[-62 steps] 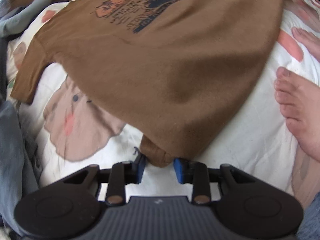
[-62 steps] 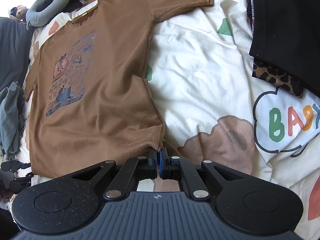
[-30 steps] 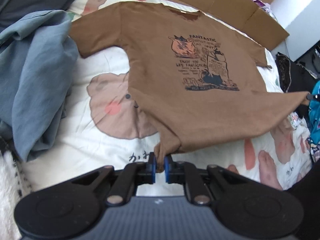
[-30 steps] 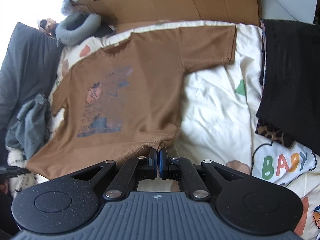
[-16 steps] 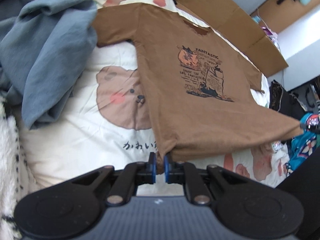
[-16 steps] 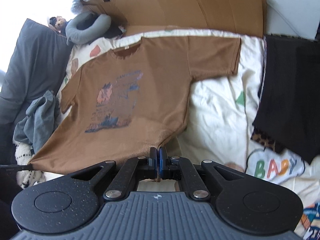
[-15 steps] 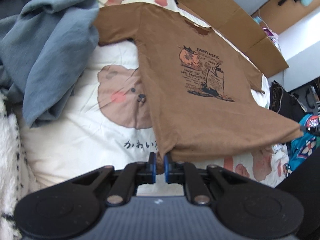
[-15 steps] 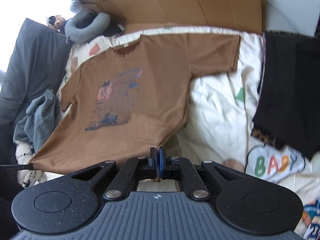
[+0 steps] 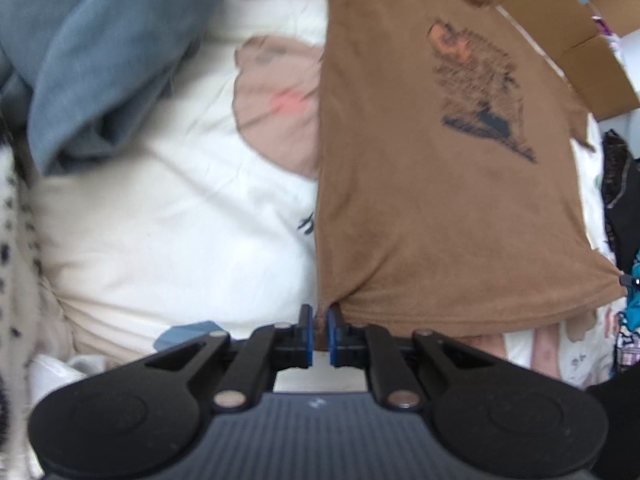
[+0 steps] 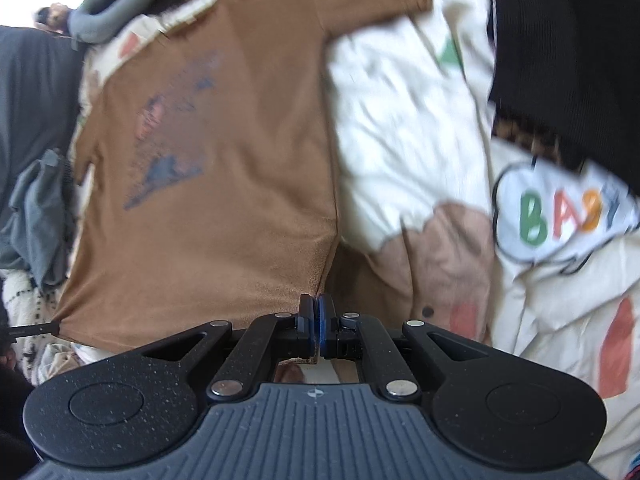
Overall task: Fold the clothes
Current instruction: 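Pull the hem taut with the left tool while the right tool holds the side edge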
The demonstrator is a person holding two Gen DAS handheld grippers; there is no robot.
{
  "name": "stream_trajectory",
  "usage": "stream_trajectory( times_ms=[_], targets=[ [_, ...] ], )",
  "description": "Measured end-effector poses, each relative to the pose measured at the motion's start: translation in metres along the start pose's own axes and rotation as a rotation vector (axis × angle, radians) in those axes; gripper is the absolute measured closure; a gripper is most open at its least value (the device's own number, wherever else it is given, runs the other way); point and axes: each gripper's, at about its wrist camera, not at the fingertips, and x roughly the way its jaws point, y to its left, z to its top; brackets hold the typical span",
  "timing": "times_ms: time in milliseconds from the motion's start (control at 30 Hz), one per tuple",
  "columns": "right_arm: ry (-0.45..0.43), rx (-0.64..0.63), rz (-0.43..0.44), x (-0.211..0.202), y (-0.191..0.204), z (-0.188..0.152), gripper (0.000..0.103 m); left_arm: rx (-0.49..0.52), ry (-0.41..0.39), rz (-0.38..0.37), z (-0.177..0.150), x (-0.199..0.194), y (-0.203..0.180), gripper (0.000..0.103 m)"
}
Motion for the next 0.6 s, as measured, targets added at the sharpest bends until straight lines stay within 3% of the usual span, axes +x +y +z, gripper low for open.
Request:
stream_trajectory(
  times_ms=[367, 600],
  targets=[
    [0.035, 0.041, -0.041, 0.063, -0.027, 0.001, 0.103, -0.083, -0.021, 0.046, -0.006, 0.053, 0.023, 0.096],
    [-0.011, 0.070, -0.036, 0.081, -0.031, 0.002, 0.103, -0.087, -0.046, 0.047, -0.004, 0.058, 0.031, 0.094]
  ],
)
